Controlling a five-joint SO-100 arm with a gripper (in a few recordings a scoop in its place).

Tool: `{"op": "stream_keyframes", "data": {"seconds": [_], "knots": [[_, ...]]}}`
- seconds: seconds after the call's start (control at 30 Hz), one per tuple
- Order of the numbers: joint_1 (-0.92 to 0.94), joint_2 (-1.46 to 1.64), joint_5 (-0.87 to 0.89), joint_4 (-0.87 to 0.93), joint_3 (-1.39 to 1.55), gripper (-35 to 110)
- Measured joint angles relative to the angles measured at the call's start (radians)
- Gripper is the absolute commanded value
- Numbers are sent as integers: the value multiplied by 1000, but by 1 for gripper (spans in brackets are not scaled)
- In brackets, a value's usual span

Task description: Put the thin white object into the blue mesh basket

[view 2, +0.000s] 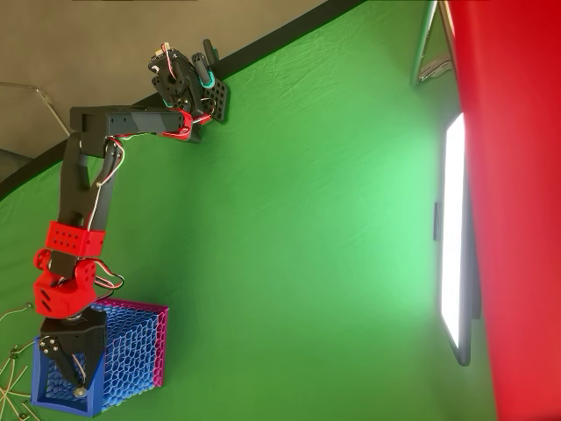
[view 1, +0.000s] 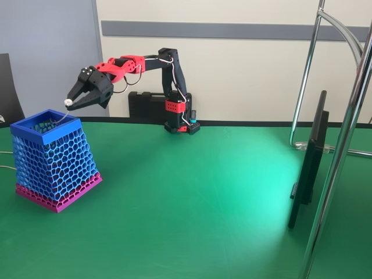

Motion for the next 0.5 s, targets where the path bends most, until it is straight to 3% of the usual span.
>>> {"op": "stream_keyframes", "data": {"seconds": [0.5], "knots": [[66,135,-103,-130,178,11]]}}
